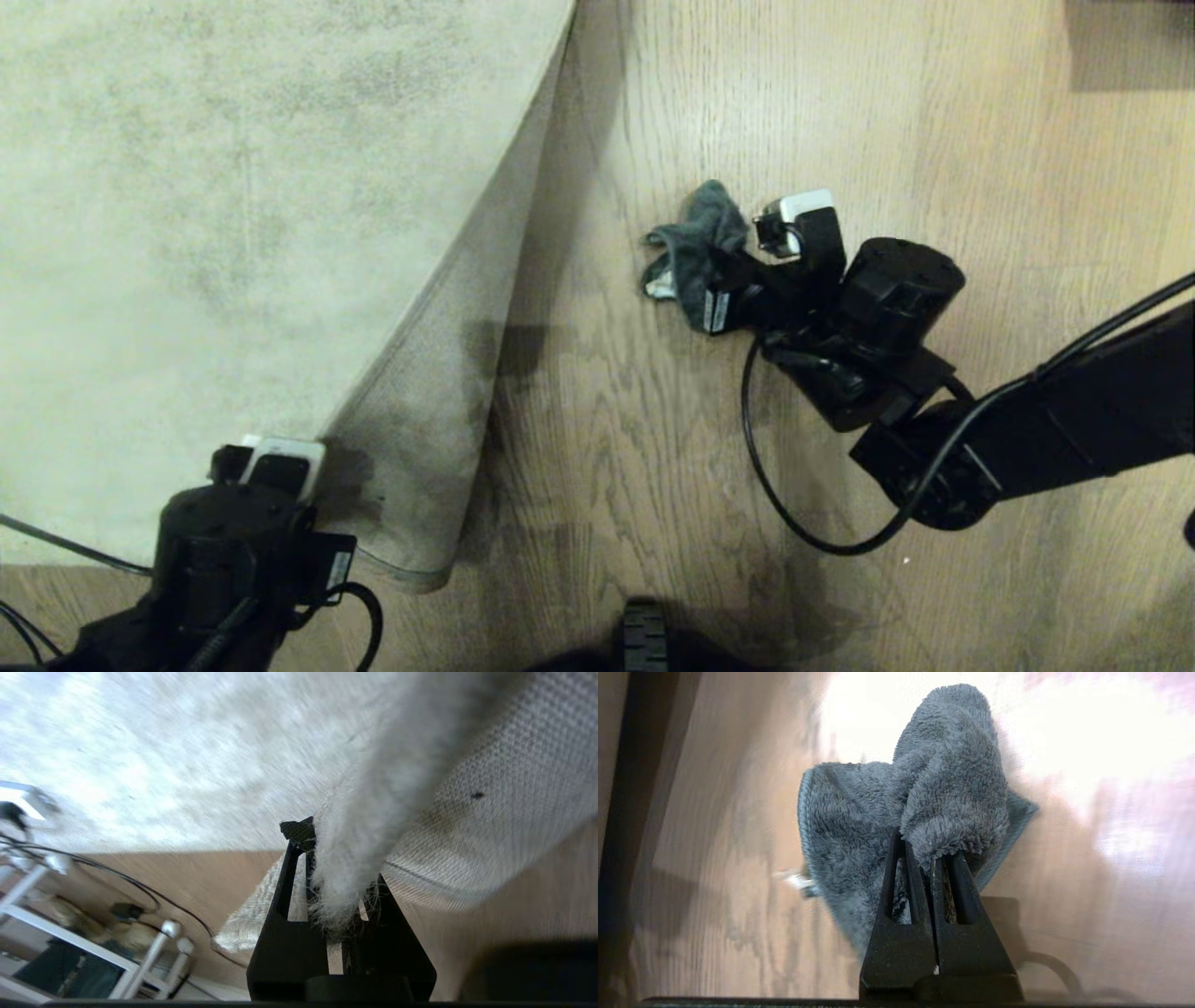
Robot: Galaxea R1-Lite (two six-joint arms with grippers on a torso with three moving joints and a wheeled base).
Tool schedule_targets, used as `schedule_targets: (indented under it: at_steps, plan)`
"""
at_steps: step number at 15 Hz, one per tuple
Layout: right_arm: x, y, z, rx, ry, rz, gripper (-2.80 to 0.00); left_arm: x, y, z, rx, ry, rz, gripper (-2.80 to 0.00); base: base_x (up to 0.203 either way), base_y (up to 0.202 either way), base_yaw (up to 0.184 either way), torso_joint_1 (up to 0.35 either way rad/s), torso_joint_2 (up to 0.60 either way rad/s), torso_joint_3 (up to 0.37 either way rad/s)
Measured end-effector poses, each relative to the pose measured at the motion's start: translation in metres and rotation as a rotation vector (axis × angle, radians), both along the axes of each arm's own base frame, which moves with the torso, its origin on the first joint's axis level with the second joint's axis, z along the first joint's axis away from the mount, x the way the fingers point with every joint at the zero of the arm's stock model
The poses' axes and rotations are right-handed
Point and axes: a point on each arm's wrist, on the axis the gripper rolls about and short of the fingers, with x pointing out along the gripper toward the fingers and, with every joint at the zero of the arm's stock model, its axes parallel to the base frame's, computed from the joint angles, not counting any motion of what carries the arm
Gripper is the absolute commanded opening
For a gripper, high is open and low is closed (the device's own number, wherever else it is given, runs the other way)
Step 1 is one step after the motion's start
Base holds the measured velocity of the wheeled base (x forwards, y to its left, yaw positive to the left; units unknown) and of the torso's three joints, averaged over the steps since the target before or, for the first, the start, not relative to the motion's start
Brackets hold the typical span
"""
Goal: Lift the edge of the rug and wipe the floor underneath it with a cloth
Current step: Wipe the floor under the carpet with a rag
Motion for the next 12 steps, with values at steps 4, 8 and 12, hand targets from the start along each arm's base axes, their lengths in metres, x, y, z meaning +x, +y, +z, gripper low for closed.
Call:
schedule_targets:
  at_steps: [4,8,12]
  plan:
    - [-0.024,-0.038,0.014,0.005,-0.004,-0.053,-2.80,0.000,0.000,0.005,0.002,-0.036,0.009,-2.80,0.000,0.000,0.000,0.000,0.00,0.000]
    - [-0.065,-0.103,0.007,-0.031,0.061,-0.241,-2.80,-0.001,0.001,0.007,-0.001,-0.043,0.010,-2.80,0.000,0.000,0.000,0.000,0.00,0.000]
    - [-0.129,-0.163,-0.025,-0.083,0.179,-0.504,-2.80,-0.002,0.001,0.006,-0.002,-0.043,0.008,-2.80,0.000,0.000,0.000,0.000,0.00,0.000]
